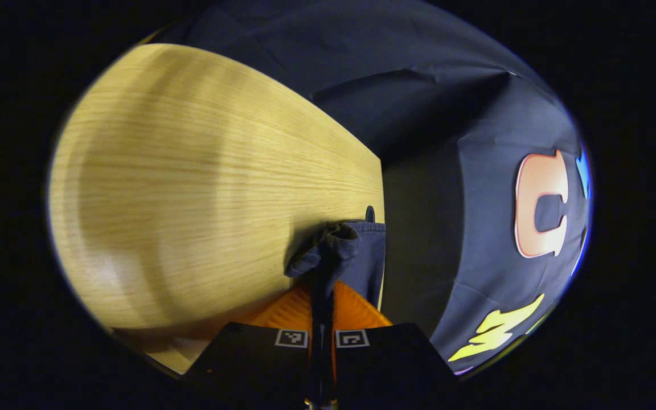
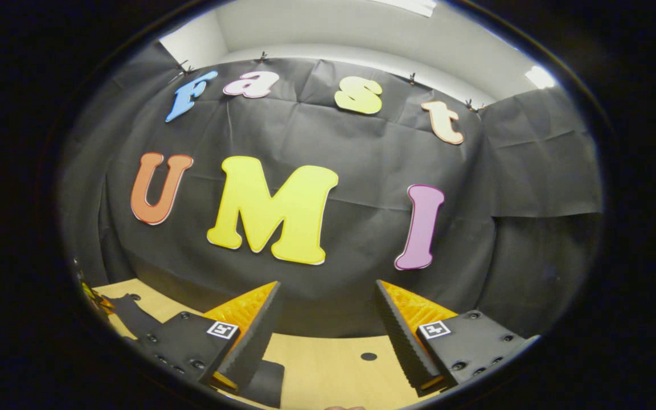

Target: Grasp the waist and the cuffs of the jeans and fold them to make the two legs overlap; first hold the waist and fold one-third of the jeans toward the cuffs, then hold the cuffs and fold the remaining one-third in the same direction to finish folding.

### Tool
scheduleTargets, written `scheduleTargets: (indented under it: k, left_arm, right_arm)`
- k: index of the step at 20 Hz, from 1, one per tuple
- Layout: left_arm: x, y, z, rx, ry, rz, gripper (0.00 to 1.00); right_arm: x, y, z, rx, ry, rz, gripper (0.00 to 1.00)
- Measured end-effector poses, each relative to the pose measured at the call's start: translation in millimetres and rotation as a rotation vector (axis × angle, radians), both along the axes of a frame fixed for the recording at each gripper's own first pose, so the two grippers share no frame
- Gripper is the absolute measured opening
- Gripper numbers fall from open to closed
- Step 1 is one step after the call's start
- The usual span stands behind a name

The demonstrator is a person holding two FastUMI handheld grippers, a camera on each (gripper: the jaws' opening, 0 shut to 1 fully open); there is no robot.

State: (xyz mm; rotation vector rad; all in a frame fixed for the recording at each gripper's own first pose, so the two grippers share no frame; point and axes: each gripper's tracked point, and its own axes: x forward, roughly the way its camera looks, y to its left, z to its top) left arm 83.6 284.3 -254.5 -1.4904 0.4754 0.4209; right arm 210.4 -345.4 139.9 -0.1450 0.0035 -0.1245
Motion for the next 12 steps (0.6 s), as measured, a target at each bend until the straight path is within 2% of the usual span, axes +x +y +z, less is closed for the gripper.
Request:
scheduleTargets:
  k: [7,12]
  left_arm:
    - [11,-17,65,0.189,-0.084,-0.078,0.03]
    - [28,-87,147,0.366,-0.199,-0.179,0.04]
  right_arm:
    - [-5,-20,-8,0.017,0.014,-0.031,0.99]
    - [-9,-35,-11,0.037,0.025,-0.050,0.99]
